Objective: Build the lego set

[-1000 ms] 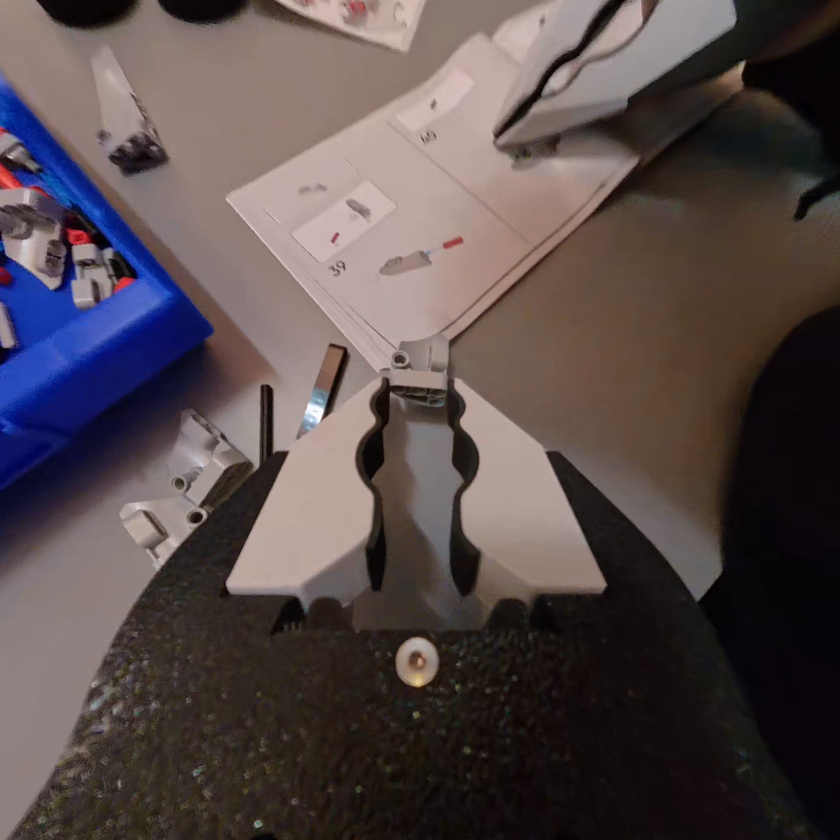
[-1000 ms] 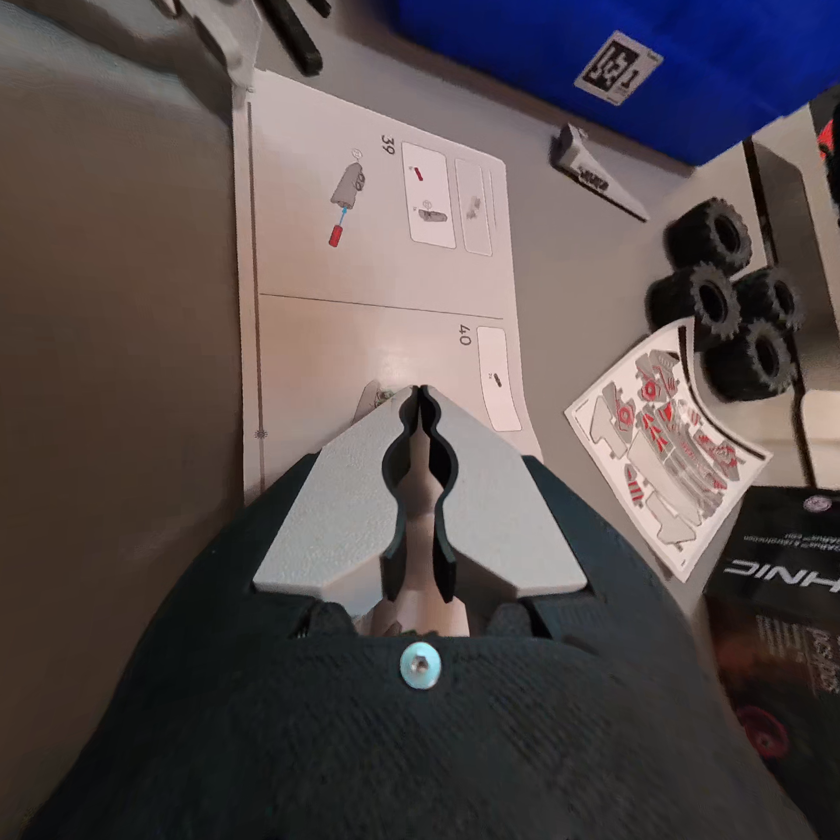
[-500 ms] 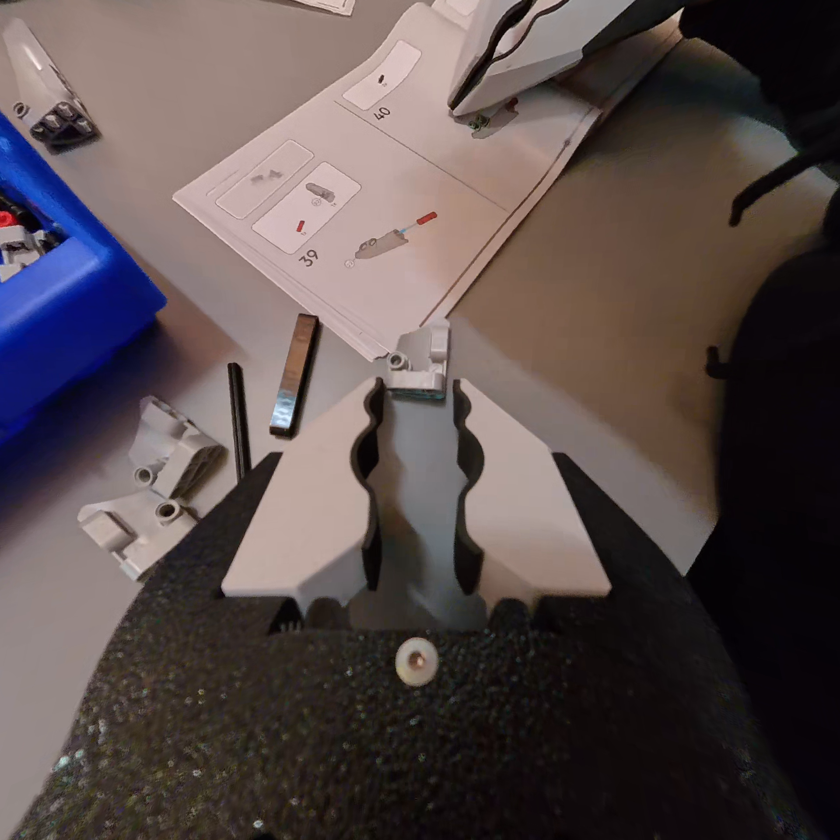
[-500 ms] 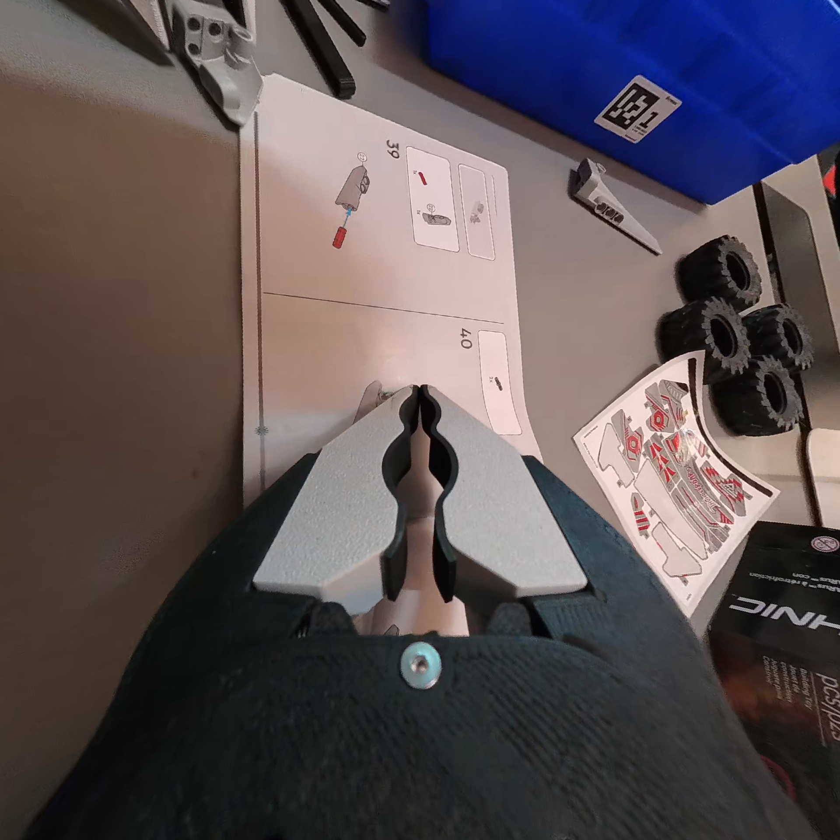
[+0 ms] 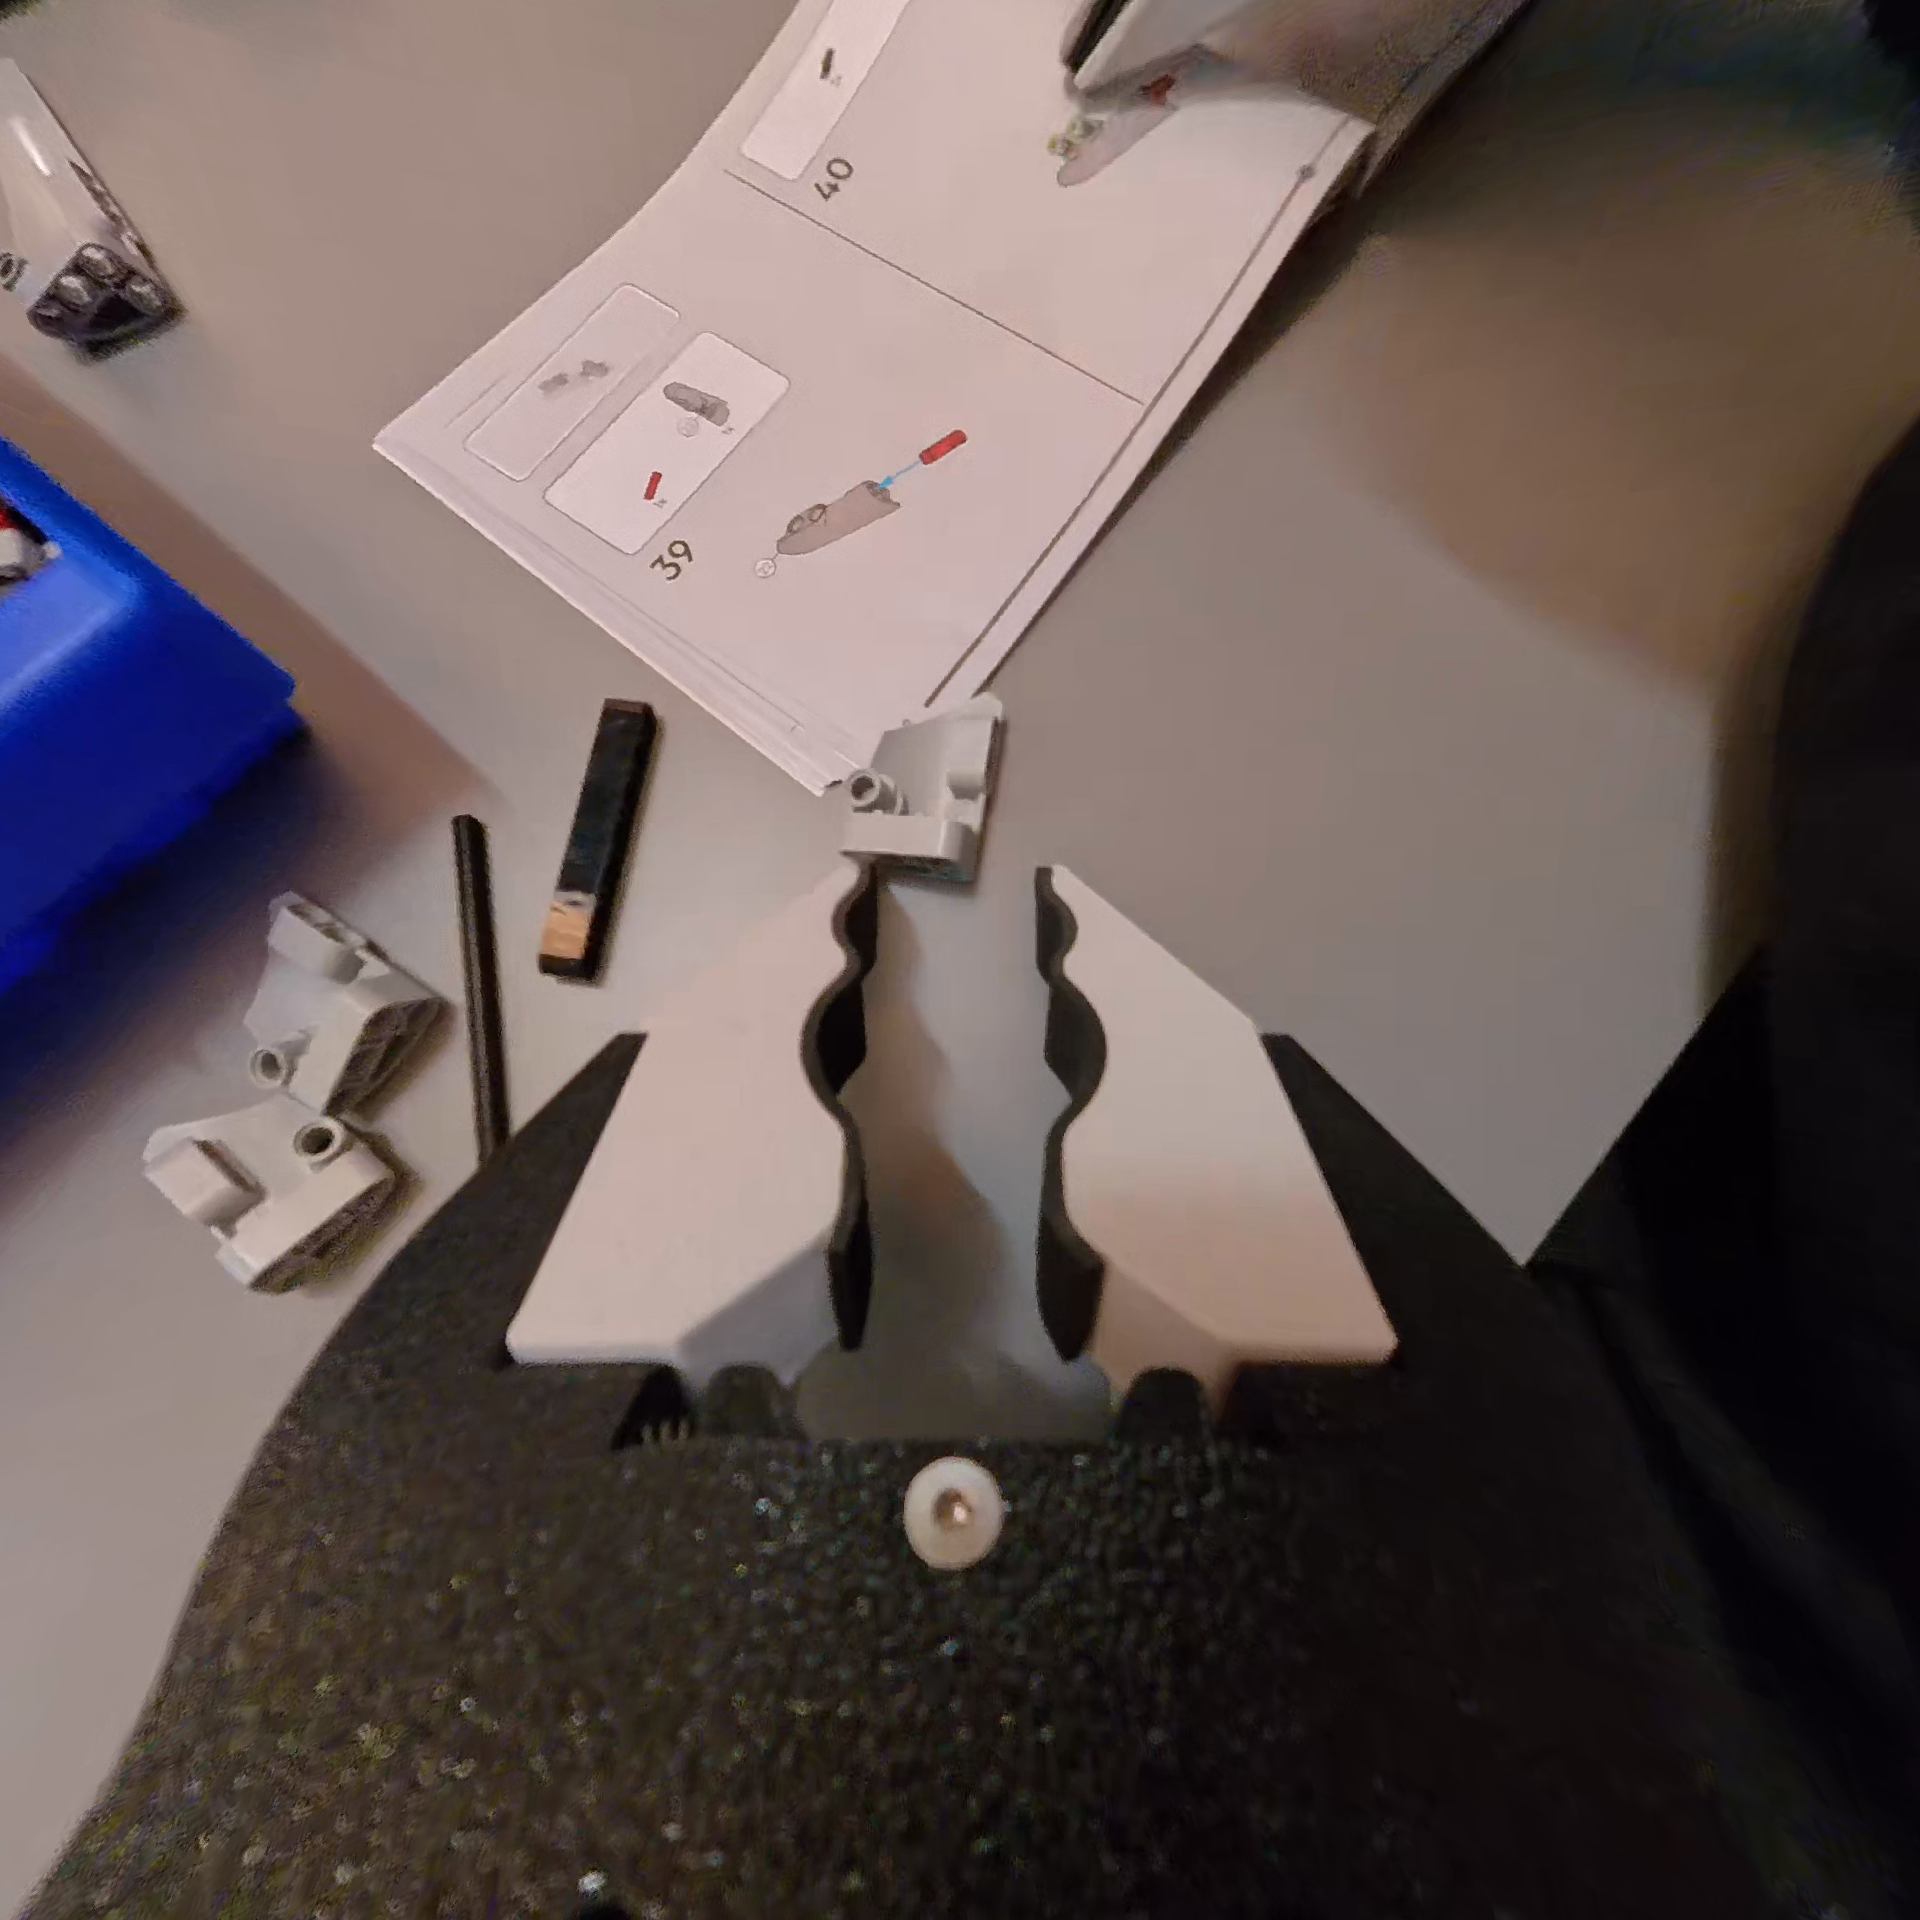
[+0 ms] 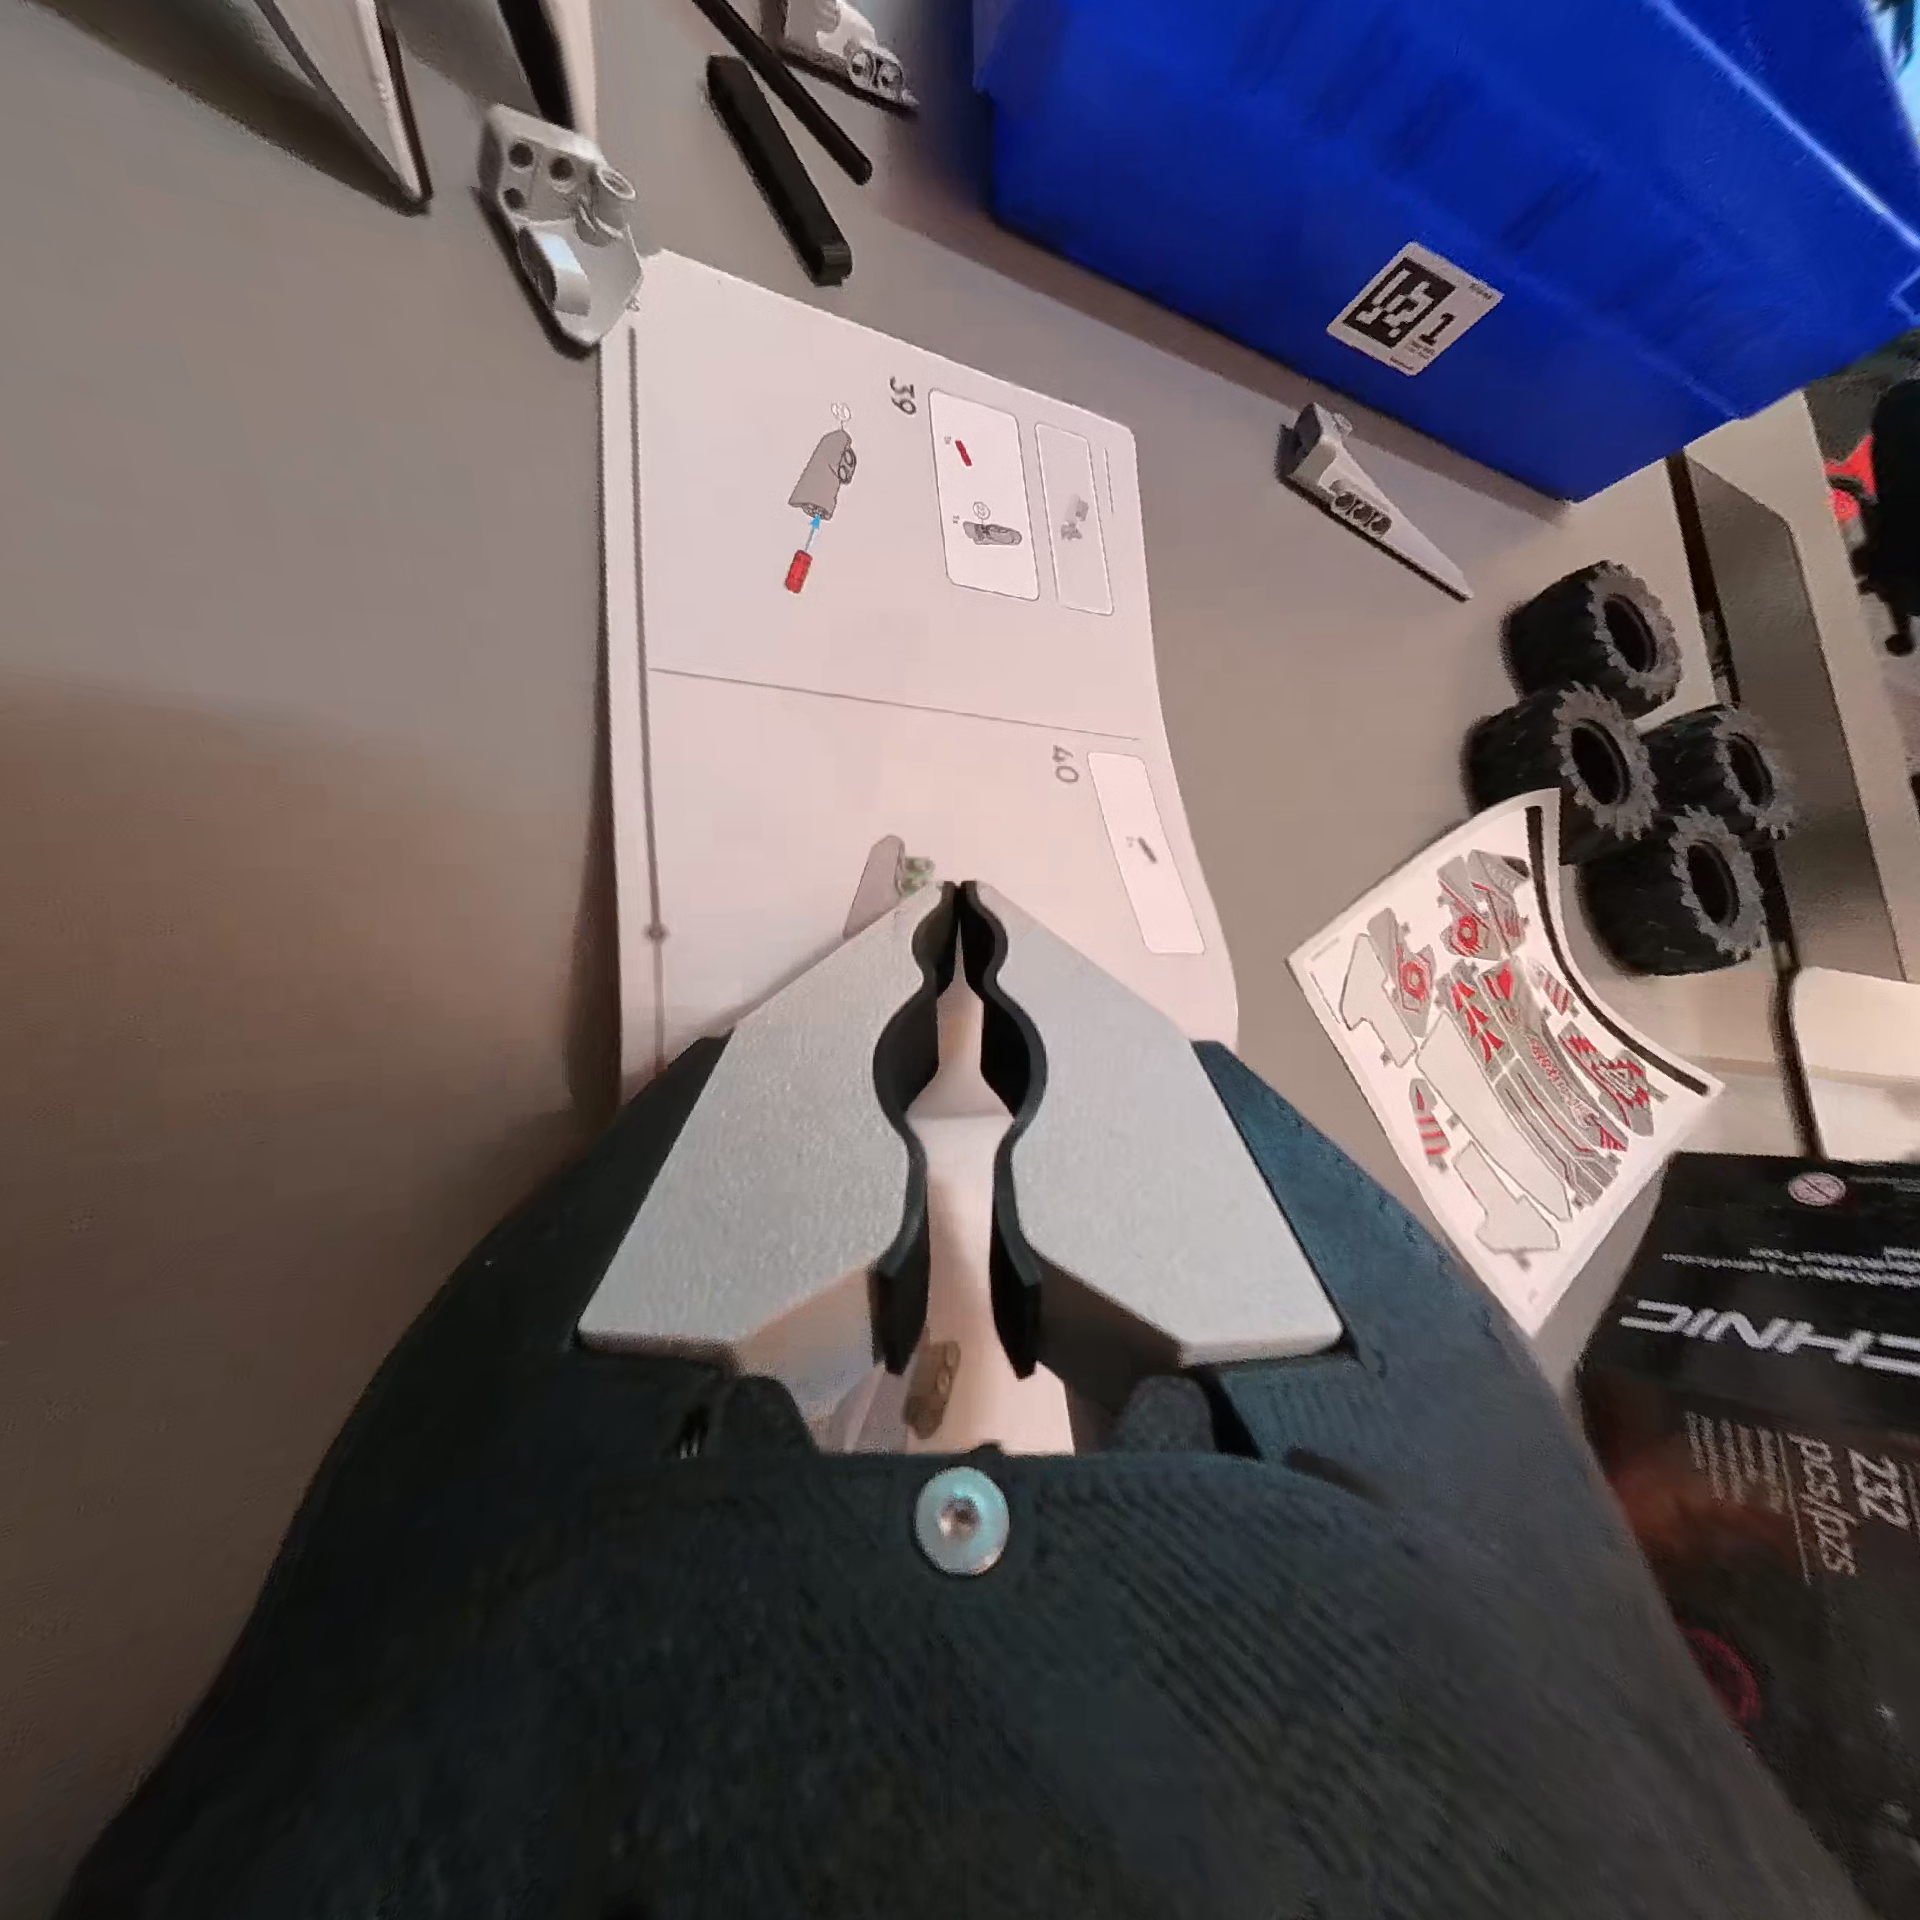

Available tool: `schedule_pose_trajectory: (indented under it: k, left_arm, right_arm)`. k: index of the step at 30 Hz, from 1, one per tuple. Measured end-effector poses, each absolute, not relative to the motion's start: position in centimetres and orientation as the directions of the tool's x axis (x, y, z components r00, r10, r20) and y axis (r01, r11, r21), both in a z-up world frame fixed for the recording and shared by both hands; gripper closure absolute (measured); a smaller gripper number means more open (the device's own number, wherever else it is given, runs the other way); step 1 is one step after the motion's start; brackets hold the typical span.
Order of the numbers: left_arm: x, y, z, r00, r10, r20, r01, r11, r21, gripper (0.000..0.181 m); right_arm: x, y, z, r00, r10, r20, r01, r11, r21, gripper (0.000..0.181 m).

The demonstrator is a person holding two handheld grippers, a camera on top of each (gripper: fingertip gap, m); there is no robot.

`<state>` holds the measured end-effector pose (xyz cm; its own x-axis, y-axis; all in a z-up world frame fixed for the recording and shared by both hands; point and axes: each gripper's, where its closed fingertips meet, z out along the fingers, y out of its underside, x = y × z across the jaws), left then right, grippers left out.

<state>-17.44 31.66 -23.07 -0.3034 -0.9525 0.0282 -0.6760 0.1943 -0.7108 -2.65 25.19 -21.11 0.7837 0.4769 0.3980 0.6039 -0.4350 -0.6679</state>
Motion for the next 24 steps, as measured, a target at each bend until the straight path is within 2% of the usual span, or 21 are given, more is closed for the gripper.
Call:
schedule_pose_trajectory:
  k: [4, 15, 20, 24]
  left_arm:
    - [-17.9, 30.7, -23.1, -0.303, -0.953, 0.020, -0.667, 0.197, -0.719, 0.155]
    - [-17.7, 33.5, -21.3, -0.170, -0.982, -0.086, -0.626, 0.175, -0.760, 0.153]
    - [-17.0, 33.1, -21.9, -0.204, -0.978, -0.039, -0.650, 0.165, -0.742, 0.147]
    - [-16.5, 32.7, -21.1, -0.251, -0.962, -0.104, -0.601, 0.239, -0.763, 0.149]
  right_arm:
    - [-2.9, 22.9, -21.1, 0.769, 0.531, 0.356, 0.611, -0.446, -0.654, 0.181]
    - [-3.7, 21.6, -21.6, 0.694, 0.576, 0.432, 0.706, -0.427, -0.566, 0.181]
    - [-3.6, 21.6, -21.6, 0.701, 0.572, 0.426, 0.698, -0.428, -0.574, 0.181]
    - [-2.4, 21.2, -21.0, 0.703, 0.541, 0.462, 0.705, -0.442, -0.555, 0.181]
